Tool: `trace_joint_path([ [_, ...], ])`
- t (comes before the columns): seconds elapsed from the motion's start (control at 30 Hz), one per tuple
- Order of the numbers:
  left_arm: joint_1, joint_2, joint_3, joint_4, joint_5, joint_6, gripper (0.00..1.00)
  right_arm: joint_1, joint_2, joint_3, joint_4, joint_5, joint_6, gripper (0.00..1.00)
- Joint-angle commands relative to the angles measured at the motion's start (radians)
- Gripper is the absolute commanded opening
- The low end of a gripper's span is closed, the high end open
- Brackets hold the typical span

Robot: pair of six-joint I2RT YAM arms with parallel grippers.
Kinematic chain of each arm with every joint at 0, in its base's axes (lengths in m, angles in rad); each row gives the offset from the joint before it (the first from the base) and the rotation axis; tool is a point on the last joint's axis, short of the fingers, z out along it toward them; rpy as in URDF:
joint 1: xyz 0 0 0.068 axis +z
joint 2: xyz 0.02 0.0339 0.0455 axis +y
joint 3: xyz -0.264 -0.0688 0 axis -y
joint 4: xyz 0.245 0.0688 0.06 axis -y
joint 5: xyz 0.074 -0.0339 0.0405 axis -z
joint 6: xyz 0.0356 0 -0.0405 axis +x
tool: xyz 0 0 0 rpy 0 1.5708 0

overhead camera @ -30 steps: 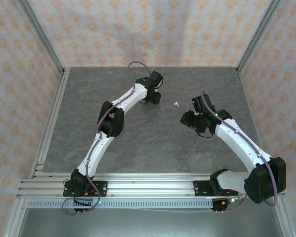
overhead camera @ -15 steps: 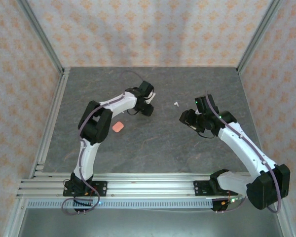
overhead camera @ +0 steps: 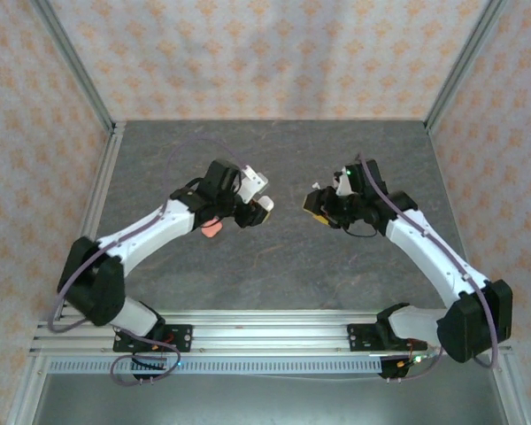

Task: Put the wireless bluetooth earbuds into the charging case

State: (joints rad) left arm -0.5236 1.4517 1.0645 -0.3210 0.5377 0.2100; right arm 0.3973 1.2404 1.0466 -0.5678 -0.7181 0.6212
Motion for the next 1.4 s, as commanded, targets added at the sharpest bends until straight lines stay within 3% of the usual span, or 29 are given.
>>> trace_joint_path([
  [0.0, -0.004, -0.089, -0.028, 0.001, 0.086, 0.075, 0.4, 0.05, 0.02, 0.089, 0.058, -0.093, -0.007, 0.49],
  [0.37, -0.01, -0.23, -0.042, -0.051, 0.141, 0.076, 0.39, 0.192, 0.127, 0.21, 0.016, -0.119, -0.055, 0.56],
  [0.73, -0.011, -0.234, -0.024, -0.074, 0.163, 0.086, 0.39, 0.203, 0.184, 0.246, 0.032, -0.148, -0.042, 0.55],
  [0.97, -0.011, -0.229, -0.018, -0.076, 0.156, 0.089, 0.4, 0.214, 0.227, 0.266, 0.039, -0.207, -0.041, 0.37],
  [1.23, -0.012, -0.225, -0.006, -0.076, 0.147, 0.099, 0.41, 0.224, 0.25, 0.266, 0.033, -0.26, -0.054, 0.41],
  [1.37, -0.012, -0.218, 0.006, -0.076, 0.133, 0.086, 0.41, 0.224, 0.253, 0.269, 0.029, -0.245, -0.069, 0.16],
])
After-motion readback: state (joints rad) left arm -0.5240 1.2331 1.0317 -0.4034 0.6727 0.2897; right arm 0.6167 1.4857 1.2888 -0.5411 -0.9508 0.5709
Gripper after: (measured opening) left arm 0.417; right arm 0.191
